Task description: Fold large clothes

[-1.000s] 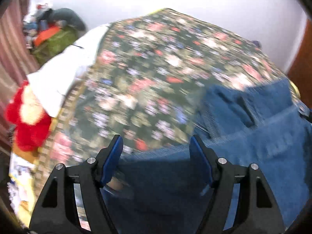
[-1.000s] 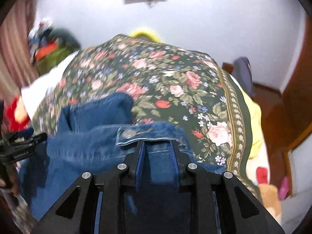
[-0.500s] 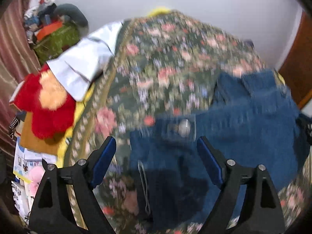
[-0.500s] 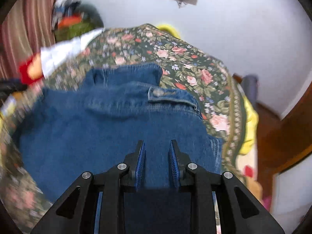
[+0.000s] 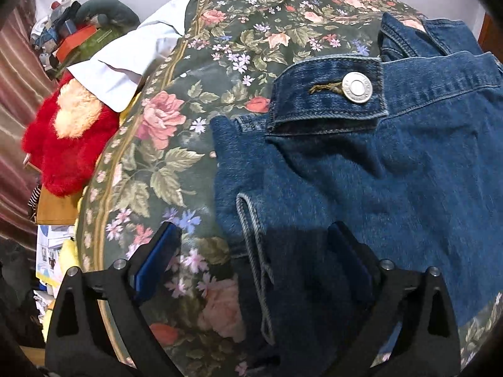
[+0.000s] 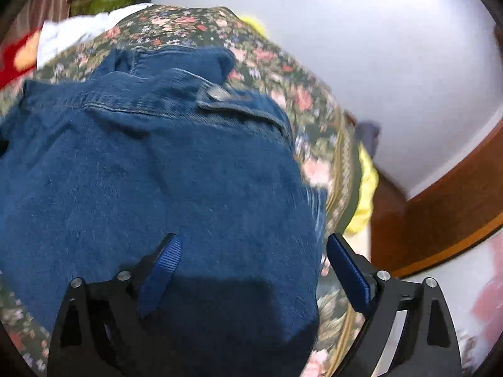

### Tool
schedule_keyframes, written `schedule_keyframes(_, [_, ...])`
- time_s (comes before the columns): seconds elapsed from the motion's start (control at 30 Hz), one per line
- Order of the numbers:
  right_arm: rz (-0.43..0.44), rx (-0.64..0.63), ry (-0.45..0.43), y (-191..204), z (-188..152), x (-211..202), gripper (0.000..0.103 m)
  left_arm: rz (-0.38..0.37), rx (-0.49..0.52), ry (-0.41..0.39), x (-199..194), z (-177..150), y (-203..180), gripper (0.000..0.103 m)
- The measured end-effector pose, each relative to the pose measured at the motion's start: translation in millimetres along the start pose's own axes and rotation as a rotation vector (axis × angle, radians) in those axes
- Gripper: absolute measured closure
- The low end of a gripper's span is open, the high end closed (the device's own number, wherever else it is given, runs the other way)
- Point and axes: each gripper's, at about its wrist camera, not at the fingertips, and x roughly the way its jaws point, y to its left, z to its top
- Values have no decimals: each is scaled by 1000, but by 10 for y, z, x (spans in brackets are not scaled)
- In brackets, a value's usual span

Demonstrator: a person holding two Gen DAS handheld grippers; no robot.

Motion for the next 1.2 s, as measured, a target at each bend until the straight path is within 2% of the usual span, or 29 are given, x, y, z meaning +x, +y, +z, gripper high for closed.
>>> schedule_keyframes(0.23, [74, 142, 45, -411, -218, -46, 9, 60, 48, -38, -257, -138, 106, 5])
schedule_keyframes(0.37, [102, 161, 29, -396, -251, -231, 9, 93, -24, -59, -498, -170, 268, 7])
schedule_keyframes(0.53, [173, 66, -40, 20, -107, -522, 9, 39, -140, -163, -956, -116, 361, 7])
schedule_keyframes(0.7, [280, 15, -55, 534, -13, -618, 9, -29, -109, -245, -1187, -80, 4, 7])
schedule_keyframes(0.8, [317, -23, -31, 829, -5, -560, 9, -97, -56, -236, -1102, -84, -350, 7])
schedule_keyframes(0.93, [279, -81, 33, 1038, -79, -345, 9, -135, -2, -165, -783, -158, -740, 7])
schedule_keyframes(1.07, [308, -49, 28, 887, -186, -330, 8, -86, 5, -103, -445, -306, -859, 7])
schedule_keyframes(1.2, [318, -51, 27, 756, -259, -377, 8, -41, -8, -148, -443, -445, -812, 7])
